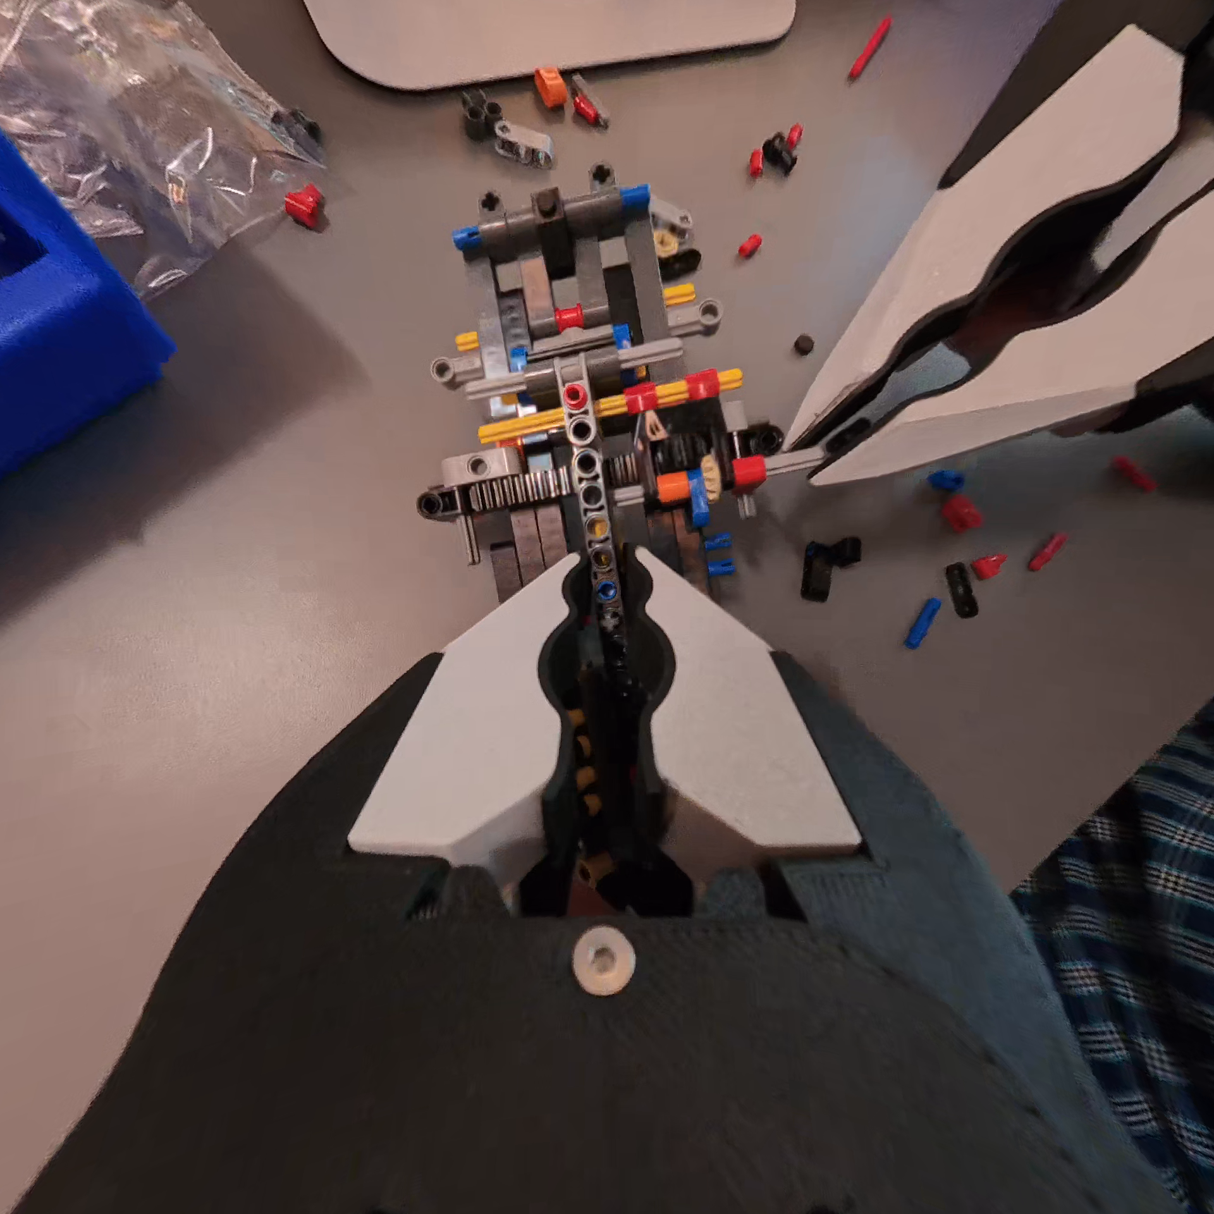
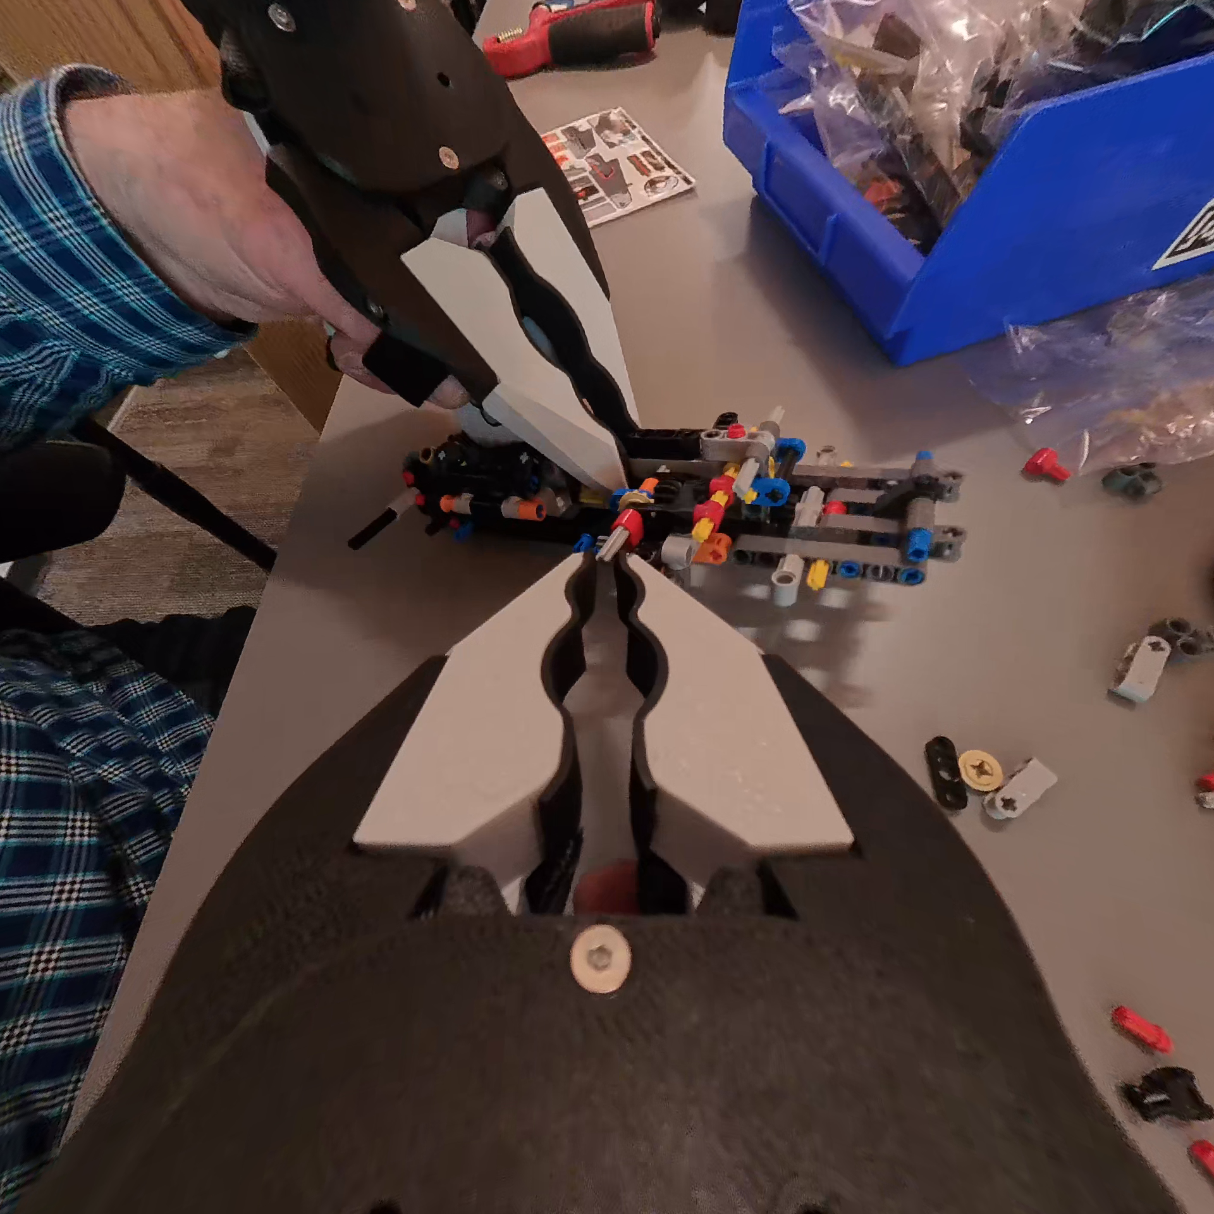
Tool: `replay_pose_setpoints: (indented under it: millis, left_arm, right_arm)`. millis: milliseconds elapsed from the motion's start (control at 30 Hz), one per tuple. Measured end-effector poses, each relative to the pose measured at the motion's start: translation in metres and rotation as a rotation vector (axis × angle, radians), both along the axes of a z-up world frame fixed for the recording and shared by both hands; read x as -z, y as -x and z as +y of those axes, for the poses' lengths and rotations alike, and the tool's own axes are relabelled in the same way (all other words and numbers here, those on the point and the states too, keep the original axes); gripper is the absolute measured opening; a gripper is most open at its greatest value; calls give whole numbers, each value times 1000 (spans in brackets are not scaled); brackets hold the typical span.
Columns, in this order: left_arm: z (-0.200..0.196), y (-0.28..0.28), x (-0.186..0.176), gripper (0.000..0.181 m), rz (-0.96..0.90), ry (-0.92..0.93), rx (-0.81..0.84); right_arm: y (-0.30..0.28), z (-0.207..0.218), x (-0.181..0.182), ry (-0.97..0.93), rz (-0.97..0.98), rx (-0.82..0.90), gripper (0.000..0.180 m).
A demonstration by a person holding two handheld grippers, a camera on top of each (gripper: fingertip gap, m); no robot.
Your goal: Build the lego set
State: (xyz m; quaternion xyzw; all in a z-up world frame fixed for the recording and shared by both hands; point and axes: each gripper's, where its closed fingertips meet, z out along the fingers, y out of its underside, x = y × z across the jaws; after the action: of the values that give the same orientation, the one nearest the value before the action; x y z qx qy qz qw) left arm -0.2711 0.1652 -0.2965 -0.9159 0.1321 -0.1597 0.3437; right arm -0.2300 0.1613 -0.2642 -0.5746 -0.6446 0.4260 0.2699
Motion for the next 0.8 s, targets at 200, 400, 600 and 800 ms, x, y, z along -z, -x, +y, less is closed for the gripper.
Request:
replay_pose_setpoints:
  millis: [200, 400, 600, 800]
  left_arm:
    - [1, 3, 2, 6, -19, -21, -16]
    - [2, 0, -13, 6, -114, -102, -5]
    - [2, -7, -40, 6, -296, -203, 10]
    - [5, -13, -66, 6, -453, -318, 16]
  right_arm:
    - [-9, 6, 1, 4, 15, 33, 13]
    - [-14, 12, -4, 19, 72, 68, 19]
    - [-8, 12, -22, -33, 171, 79, 23]
    - [-8, 6, -50, -23, 300, 84, 22]
